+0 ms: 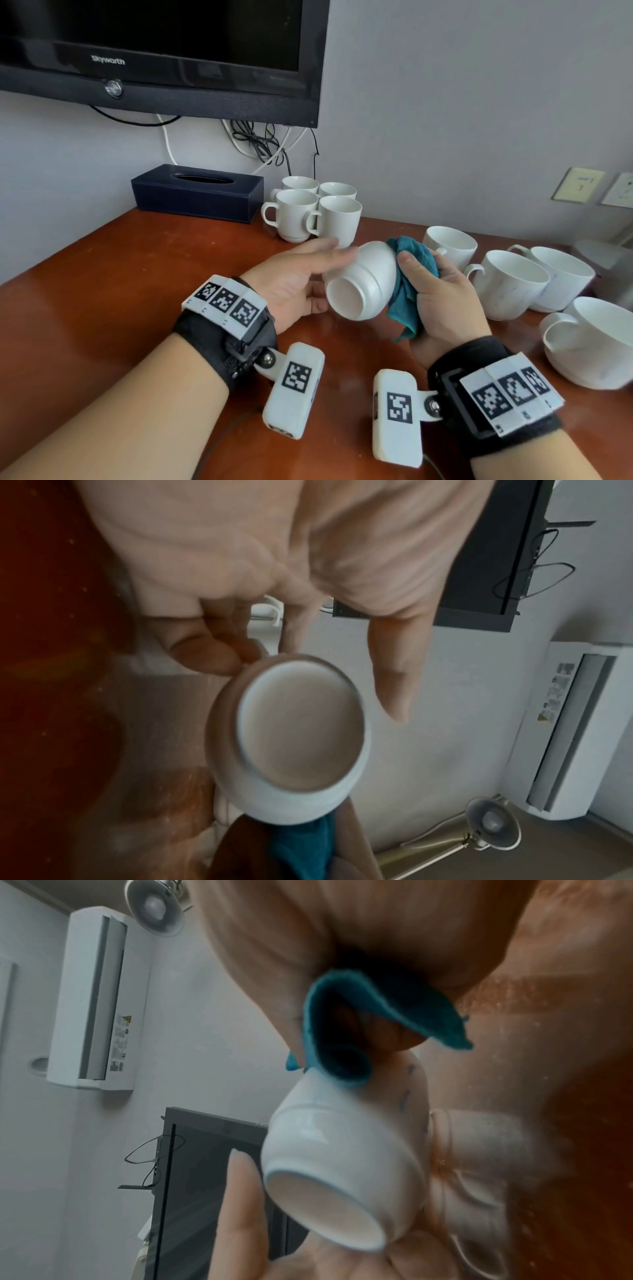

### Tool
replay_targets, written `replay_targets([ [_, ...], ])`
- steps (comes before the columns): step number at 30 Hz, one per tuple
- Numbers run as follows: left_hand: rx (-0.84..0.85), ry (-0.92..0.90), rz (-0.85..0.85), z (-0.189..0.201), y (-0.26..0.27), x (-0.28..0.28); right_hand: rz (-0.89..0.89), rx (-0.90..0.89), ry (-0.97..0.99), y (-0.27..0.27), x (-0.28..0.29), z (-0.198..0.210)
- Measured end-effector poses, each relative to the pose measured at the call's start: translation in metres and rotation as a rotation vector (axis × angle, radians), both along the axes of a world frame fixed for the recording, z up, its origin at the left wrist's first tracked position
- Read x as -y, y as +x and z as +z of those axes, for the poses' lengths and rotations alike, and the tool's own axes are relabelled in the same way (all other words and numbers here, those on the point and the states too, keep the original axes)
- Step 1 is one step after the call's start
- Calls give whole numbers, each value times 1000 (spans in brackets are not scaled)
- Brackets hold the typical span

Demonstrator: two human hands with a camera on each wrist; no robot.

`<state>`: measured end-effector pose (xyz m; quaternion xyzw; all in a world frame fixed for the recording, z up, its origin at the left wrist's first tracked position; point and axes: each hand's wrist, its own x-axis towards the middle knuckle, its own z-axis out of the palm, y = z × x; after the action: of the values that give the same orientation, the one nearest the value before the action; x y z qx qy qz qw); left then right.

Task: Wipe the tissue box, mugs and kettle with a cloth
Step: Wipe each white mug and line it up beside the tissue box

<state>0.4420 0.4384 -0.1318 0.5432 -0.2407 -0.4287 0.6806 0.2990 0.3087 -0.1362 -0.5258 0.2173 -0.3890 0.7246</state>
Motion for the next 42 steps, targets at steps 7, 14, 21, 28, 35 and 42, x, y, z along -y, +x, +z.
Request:
replay_targets([
  [7,228,-12,-254,2,3,-3,25,-62,33,-4,1,2],
  [14,473,40,-254,-1,10,-2,94,-38,94,-6,0,4],
  [21,590,15,-176,0,10,-1,83,-17,-48,-6,-2,5],
  [28,503,2,16,-6,12,6,175,80,-155,-4,-5,3],
  [35,499,22,57,-6,11,5,330,169,-177,-2,-10,5],
  [42,490,-55,-73,5,-2,-3,151,170,-85,-3,4,3],
])
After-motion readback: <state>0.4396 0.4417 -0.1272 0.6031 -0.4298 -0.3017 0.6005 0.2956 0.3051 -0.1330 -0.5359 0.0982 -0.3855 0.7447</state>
